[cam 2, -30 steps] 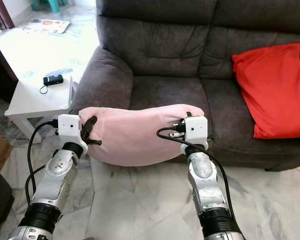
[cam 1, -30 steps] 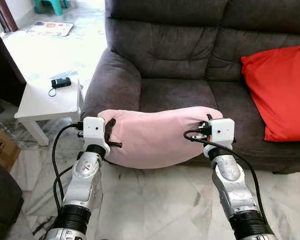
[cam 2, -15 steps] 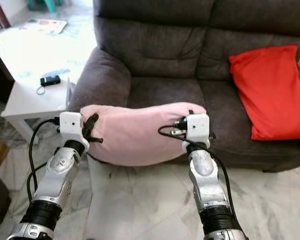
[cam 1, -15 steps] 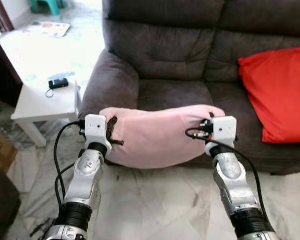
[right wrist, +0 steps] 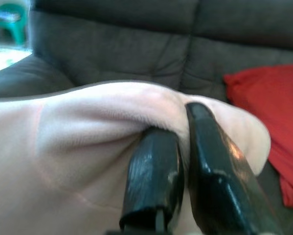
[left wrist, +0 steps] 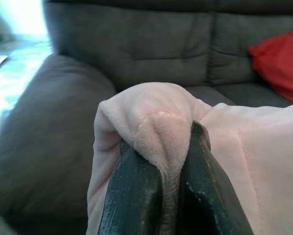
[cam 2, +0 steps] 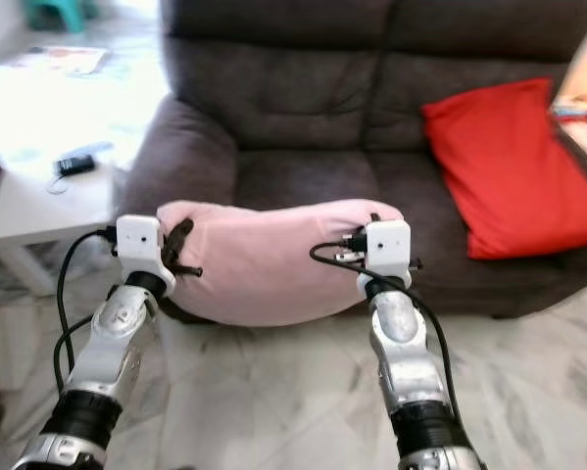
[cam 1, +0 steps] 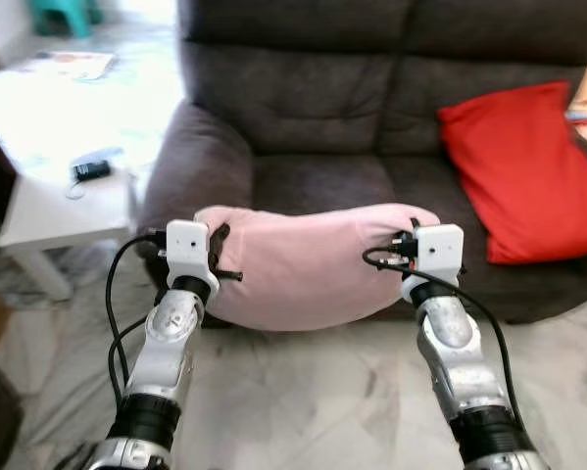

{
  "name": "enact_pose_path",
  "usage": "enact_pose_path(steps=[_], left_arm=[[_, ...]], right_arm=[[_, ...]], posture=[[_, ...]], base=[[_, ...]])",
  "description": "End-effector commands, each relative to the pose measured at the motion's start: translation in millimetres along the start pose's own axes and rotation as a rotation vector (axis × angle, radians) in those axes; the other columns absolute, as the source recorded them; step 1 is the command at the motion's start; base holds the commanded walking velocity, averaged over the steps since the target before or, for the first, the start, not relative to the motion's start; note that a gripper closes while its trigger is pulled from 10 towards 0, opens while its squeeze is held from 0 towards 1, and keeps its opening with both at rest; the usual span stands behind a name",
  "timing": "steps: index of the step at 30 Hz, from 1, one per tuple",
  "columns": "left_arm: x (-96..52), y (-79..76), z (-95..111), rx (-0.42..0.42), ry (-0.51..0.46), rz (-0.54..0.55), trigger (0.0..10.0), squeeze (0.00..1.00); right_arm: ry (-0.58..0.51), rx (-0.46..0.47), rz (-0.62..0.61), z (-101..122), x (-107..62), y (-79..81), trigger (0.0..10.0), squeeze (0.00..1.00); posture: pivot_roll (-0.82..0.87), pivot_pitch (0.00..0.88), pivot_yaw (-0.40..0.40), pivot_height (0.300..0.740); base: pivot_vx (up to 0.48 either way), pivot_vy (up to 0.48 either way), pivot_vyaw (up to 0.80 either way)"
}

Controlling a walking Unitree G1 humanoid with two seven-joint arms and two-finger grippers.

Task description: Move the pillow to the sofa from floor

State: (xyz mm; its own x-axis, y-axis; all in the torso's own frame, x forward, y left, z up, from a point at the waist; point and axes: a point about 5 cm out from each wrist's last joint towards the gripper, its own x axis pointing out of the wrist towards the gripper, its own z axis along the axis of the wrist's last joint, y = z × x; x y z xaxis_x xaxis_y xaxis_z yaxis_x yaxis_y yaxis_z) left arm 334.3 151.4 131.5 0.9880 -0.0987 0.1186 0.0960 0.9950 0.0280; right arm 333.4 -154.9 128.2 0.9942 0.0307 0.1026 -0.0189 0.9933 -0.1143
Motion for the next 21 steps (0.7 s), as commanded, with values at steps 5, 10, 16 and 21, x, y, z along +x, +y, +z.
enact_pose_path(steps=[5, 10, 16, 21], left_arm=[[2.6, 1.3, 10.6, -0.001, -0.057, 0.013, 10.0, 0.00], [1.6, 3.2, 11.2, -0.006, -0.062, 0.020, 10.0, 0.00], [-1.6, 7.1, 12.2, -0.014, -0.069, 0.037, 10.0, 0.00], [-2.7, 8.5, 14.7, -0.019, -0.080, 0.047, 10.0, 0.00]], right_arm=[[-0.078, 0.005, -0.057, 15.7, 2.8, -13.6, 10.0, 0.00], [-0.076, 0.008, -0.052, 15.6, 3.0, -12.9, 10.0, 0.00], [-0.078, 0.009, -0.022, 16.3, 3.5, -8.9, 10.0, 0.00], [-0.109, -0.019, 0.000, 20.4, 3.2, -7.0, 10.0, 0.00]], posture=[[0.00, 0.078, -0.064, 0.740], [0.00, 0.080, -0.065, 0.740], [0.01, 0.079, -0.066, 0.740], [0.01, 0.076, -0.066, 0.740]], base=[[0.000, 0.000, -0.44], [0.000, 0.000, 0.00], [0.000, 0.000, 0.00], [0.000, 0.000, 0.16]])
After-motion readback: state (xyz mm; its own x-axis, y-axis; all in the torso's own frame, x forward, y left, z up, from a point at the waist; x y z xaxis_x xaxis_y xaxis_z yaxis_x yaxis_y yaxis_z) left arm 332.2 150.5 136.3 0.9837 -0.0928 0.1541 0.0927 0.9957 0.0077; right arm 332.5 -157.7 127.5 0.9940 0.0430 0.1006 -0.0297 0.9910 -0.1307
